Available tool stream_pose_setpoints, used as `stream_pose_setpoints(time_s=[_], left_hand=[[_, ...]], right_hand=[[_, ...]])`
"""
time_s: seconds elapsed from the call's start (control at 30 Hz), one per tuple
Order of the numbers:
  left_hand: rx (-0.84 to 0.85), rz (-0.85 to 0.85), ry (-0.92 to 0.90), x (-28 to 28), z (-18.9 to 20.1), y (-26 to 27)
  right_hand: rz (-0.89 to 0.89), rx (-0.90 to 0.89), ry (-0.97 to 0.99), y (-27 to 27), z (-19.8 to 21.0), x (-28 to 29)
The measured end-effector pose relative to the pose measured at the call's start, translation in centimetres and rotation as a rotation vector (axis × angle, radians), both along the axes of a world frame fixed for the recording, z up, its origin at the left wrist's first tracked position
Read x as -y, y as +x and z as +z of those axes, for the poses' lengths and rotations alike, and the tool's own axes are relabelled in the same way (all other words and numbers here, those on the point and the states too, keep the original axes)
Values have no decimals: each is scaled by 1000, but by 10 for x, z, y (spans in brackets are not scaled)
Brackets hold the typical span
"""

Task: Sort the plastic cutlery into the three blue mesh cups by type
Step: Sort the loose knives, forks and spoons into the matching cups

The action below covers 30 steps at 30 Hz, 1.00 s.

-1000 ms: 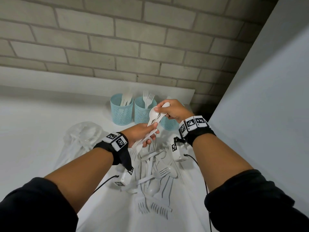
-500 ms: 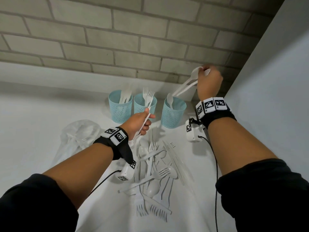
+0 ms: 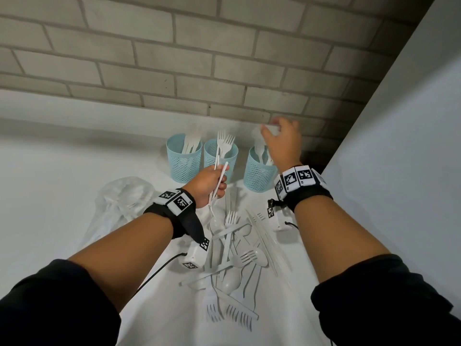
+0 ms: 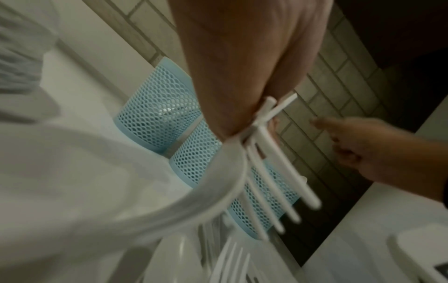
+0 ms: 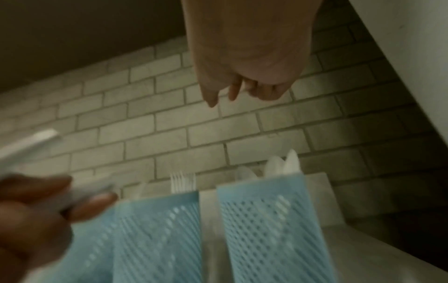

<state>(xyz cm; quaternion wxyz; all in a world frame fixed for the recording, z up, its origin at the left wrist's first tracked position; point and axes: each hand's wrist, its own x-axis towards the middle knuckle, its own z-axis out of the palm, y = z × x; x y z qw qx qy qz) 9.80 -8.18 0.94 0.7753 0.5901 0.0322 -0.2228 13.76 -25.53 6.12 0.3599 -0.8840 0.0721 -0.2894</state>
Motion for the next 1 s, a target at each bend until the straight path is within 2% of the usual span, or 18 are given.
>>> stream_pose_setpoints(time_s=[0.03, 0.07, 0.13, 0.17, 0.23, 0.4, 0.57, 0.67, 0.87, 1.0], left_hand=[[2, 13, -7, 0, 0, 1], [2, 26, -17, 0, 0, 1], [8, 35, -38, 0, 0, 1], [15, 31, -49, -1, 1, 1], [20, 20, -73, -3, 2, 0], [-1, -18, -130, -7, 6, -4], [-47, -71, -149, -13, 8, -13], [-48, -113, -163, -16, 7, -16], [-6, -212, -37, -21, 4, -20], [38, -166, 0, -25, 4, -18]], right_hand=[[176, -56, 79, -3, 7, -6], [350, -205, 93, -7, 14, -13], [605, -526, -4, -15, 23, -26], [680, -618, -32, -17, 23, -31], [740, -654, 1, -18, 18, -39], [731, -607, 109, -20, 7, -47], [550, -467, 175, -19, 4, -39], [492, -443, 193, -18, 4, -32], [379, -335, 226, -17, 2, -22], [487, -419, 91, -17, 2, -19]])
